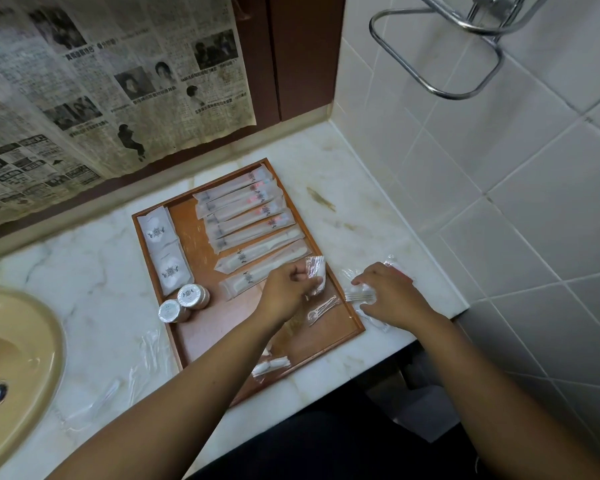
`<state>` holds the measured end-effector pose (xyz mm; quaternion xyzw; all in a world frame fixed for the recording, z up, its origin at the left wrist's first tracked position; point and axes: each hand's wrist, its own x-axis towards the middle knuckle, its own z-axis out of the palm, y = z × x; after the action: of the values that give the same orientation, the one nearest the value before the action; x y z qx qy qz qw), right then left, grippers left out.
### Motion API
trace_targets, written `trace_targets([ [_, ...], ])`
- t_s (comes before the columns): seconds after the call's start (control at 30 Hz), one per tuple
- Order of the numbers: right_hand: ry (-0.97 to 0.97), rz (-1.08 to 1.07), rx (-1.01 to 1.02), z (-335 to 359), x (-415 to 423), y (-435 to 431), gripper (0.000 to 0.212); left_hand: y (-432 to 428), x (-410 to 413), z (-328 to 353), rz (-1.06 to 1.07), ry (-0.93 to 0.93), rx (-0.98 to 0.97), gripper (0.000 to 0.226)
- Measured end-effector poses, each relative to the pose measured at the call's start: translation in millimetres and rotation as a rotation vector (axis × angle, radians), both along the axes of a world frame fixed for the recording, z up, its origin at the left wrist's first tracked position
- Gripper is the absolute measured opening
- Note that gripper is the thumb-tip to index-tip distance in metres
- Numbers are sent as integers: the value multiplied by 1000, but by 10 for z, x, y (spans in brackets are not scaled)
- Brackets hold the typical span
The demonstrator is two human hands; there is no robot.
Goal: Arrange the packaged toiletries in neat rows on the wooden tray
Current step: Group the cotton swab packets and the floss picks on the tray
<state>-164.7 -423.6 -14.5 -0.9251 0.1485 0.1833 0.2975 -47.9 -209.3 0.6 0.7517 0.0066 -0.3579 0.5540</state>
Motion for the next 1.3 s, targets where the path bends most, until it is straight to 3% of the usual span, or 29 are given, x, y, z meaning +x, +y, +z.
trace_targets([
  [0.23,0,66,-121,61,89,98,27,326,-26,37,53,5,-22,15],
  [0.43,-147,-27,-30,338,328,542,23,843,-114,132,177,23,-17,18],
  [0.57,-101,-86,210,531,571,1155,13,1371,-250,228,286,-26,17,10],
  [0.8,76,100,230,334,803,2041,22,2259,-566,64,455,-60,283,15],
  [0.9,107,78,271,249,803,2256,35,2411,-642,-45,460,-65,396,15],
  [1.03,147,41,314,141,825,2429,34,2437,-653,-154,443,-168,502,17],
  [1.1,130,29,327,126,842,2487,34,2405,-621,-191,411,-286,595,21],
  [1.2,164,-45,384,117,847,2498,18,2333,-547,-224,319,-402,734,29],
  [1.3,169,-71,348,83,847,2468,21,2320,-505,-287,161,-508,930,38],
])
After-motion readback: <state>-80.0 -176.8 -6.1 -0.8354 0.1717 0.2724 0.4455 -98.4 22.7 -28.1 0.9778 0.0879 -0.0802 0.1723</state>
